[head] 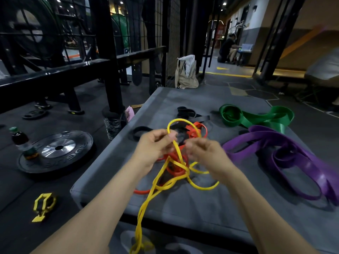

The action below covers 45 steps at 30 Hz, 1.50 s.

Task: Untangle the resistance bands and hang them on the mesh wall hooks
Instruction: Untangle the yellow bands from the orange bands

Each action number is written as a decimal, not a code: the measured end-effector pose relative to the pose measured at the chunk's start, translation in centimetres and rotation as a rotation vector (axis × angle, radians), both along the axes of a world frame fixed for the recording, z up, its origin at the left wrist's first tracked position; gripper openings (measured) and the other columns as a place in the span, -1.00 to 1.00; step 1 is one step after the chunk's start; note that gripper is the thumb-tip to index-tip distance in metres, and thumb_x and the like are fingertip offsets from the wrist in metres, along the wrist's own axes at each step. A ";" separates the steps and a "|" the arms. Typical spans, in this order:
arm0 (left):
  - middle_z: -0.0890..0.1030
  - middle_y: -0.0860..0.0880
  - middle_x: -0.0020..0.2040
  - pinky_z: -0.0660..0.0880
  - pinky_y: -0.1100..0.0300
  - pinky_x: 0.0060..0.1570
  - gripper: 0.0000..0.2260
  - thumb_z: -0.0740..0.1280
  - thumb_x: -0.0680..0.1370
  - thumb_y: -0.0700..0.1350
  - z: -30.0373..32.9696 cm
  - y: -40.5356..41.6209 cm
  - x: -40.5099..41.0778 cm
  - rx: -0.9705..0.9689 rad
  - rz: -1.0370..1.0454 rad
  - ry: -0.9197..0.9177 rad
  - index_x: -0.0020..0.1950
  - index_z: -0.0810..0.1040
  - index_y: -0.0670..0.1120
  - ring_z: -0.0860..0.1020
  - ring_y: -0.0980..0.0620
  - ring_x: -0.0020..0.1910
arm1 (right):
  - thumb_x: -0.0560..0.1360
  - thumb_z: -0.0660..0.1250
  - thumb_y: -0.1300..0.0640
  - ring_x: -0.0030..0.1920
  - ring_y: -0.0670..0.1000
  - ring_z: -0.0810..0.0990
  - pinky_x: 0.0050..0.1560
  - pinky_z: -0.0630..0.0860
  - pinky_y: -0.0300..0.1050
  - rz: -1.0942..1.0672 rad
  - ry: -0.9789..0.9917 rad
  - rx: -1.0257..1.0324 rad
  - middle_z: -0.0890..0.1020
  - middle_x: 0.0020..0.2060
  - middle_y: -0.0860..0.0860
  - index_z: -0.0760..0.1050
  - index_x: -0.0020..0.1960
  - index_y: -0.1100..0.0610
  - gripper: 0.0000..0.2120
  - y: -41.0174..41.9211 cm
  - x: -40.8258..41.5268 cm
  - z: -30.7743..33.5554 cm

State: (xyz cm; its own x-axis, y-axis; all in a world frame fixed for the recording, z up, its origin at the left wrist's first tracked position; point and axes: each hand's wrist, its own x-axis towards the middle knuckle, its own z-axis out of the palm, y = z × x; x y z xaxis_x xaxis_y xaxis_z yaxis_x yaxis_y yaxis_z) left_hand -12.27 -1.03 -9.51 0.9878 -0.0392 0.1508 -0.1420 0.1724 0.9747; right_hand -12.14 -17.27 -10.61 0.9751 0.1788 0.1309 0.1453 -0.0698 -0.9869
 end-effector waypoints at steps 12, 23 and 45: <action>0.63 -0.02 -0.06 0.55 0.18 -0.05 -0.87 0.22 0.60 -0.04 -1.4 -0.8 0.2 0.305 -0.214 -0.034 0.07 0.52 -0.03 0.61 0.07 -0.08 | 0.47 0.33 0.32 -0.36 -0.04 0.55 -0.27 0.55 -0.18 -0.126 -0.205 0.099 0.62 -0.38 0.12 0.60 -0.19 0.14 -0.86 0.5 -0.5 2.6; 0.63 0.05 -0.39 0.52 0.35 -0.37 -0.87 0.29 0.55 -0.16 0.0 0.2 0.6 0.036 0.042 0.002 -0.16 0.57 -0.14 0.55 0.15 -0.40 | 0.48 0.34 0.31 -0.35 -0.24 0.57 -0.18 0.52 -0.32 0.019 -0.012 -0.187 0.60 -0.27 0.01 0.55 -0.05 0.21 -0.93 0.2 -0.3 0.1; 0.58 -0.03 -0.17 0.49 0.32 -0.21 -0.88 0.31 0.53 -0.31 2.0 -1.8 -1.5 0.460 -0.298 -0.082 0.05 0.51 -0.19 0.57 0.23 -0.28 | 0.46 0.35 0.34 -0.54 -0.14 0.49 -0.43 0.51 -0.29 -0.251 -0.192 0.118 0.57 -0.49 0.01 0.55 -0.29 0.16 -0.82 -0.1 -2.6 10.1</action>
State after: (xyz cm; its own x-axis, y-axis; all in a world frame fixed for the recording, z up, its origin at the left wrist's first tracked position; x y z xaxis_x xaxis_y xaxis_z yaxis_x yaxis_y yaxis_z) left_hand -13.75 -2.84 -7.51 0.9098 -0.3948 0.1281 -0.2306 -0.2243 0.9468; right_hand -14.75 -17.34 -0.51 0.9422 -0.0916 0.3222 0.3223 -0.0137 -0.9465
